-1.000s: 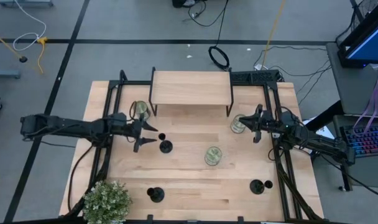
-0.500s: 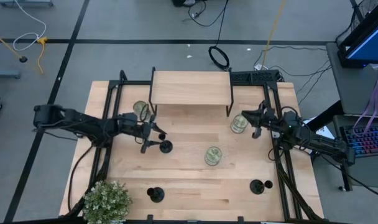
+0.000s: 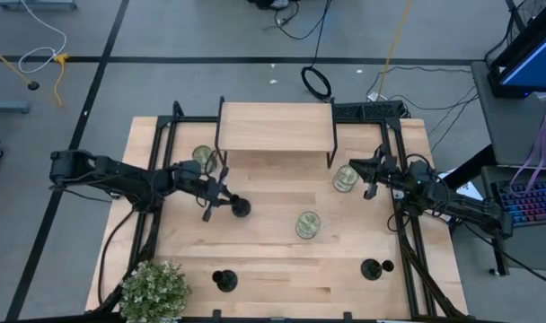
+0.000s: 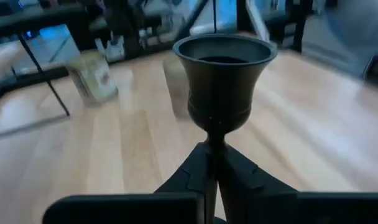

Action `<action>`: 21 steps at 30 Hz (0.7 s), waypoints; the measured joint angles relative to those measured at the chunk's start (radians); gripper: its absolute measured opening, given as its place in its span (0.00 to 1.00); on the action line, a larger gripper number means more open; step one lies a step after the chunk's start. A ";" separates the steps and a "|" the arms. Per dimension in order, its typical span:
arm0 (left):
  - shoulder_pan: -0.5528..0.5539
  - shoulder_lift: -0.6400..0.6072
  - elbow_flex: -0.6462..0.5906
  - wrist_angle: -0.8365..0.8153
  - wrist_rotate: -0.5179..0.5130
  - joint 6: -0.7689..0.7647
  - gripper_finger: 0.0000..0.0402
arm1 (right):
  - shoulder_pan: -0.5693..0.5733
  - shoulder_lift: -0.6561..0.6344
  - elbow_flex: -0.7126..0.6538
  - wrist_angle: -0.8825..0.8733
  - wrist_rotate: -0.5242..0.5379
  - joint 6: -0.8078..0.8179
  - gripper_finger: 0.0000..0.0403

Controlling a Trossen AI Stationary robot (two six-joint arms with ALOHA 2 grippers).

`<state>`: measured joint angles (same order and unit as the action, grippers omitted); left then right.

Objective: Pick & Place candle stick holders
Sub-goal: Put the top black candle holder on the shelf

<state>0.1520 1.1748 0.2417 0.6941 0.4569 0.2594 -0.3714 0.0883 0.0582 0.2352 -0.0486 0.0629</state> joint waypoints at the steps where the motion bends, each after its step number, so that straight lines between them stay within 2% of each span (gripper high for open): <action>1: 0.000 -0.011 0.022 -0.004 0.018 -0.011 0.06 | 0.000 0.000 0.000 0.000 0.000 0.000 0.08; 3: -0.003 -0.033 0.084 -0.044 0.045 -0.017 0.06 | 0.000 0.000 0.000 0.001 0.005 0.000 0.08; 6: 0.007 -0.060 0.227 -0.211 0.035 -0.026 0.04 | 0.000 0.000 0.000 0.000 0.074 0.000 0.08; 9: 0.046 -0.069 0.407 -0.450 -0.056 -0.036 0.04 | 0.000 0.000 0.000 0.000 0.170 0.008 0.08; 12: 0.105 -0.069 0.569 -0.623 -0.172 0.014 0.05 | 0.000 0.000 0.000 0.000 0.205 0.023 0.08; 15: 0.179 -0.063 0.670 -0.670 -0.230 0.037 0.04 | 0.000 0.000 0.000 0.000 0.204 0.029 0.08; 21: 0.369 -0.059 0.754 -0.667 -0.214 -0.003 0.04 | 0.000 0.017 0.000 -0.005 0.203 0.029 0.10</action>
<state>0.5208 1.1155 0.9958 0.0269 0.2425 0.2568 -0.3714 0.1049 0.0582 0.2301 0.1539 0.0923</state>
